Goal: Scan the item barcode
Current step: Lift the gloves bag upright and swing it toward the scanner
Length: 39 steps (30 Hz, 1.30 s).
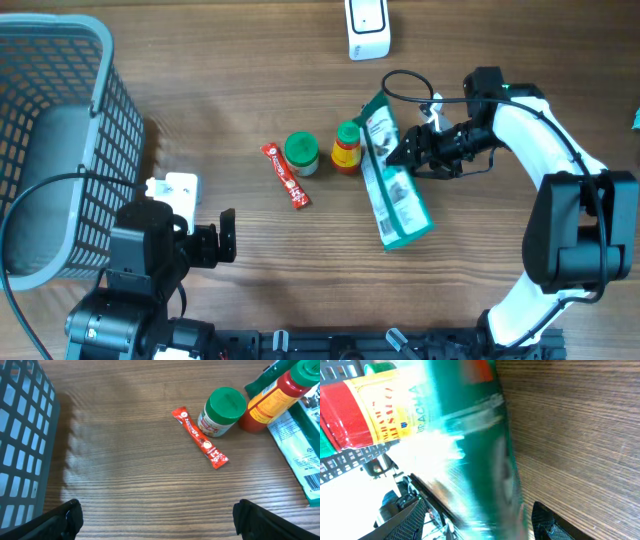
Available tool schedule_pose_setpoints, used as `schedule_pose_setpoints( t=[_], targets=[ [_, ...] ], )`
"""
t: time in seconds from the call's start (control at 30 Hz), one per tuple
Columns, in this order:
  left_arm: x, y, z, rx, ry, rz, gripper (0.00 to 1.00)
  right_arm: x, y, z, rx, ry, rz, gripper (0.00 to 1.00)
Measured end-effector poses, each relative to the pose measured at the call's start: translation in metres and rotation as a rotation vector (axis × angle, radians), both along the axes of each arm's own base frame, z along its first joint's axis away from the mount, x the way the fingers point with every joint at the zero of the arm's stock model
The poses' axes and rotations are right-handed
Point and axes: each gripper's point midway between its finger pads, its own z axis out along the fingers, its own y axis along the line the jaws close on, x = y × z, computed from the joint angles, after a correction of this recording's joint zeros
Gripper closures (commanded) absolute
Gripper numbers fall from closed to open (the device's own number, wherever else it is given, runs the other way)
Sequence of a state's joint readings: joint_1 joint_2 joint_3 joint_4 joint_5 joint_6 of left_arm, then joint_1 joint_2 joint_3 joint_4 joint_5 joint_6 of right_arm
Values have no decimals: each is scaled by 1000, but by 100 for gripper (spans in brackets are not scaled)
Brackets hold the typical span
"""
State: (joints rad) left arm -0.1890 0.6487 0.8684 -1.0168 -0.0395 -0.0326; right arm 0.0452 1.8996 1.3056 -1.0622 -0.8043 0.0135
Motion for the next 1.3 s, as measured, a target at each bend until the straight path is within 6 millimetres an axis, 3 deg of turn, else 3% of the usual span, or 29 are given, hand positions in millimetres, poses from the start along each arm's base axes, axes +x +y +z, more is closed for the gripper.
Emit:
schedule_pose_setpoints(
  t=[0.27,0.47,0.73,0.83,0.9,1.07,1.3],
  targets=[
    [0,0,0,0,0,0,0,-9,24,4,28,-12,73,24],
    [0,0,0,0,0,0,0,-13,38,2,21,-50,137,25],
    [0,0,0,0,0,0,0,-8,37,-24,-216,-102,171,41],
    [0,0,0,0,0,0,0,-5,35,-30,-278,-115,166,55],
    [0,0,0,0,0,0,0,-2,32,-32,-302,-124,156,70],
    [0,0,0,0,0,0,0,0,28,-34,-329,-128,150,90],
    [0,0,0,0,0,0,0,2,20,-35,-338,-116,130,96]
  ],
)
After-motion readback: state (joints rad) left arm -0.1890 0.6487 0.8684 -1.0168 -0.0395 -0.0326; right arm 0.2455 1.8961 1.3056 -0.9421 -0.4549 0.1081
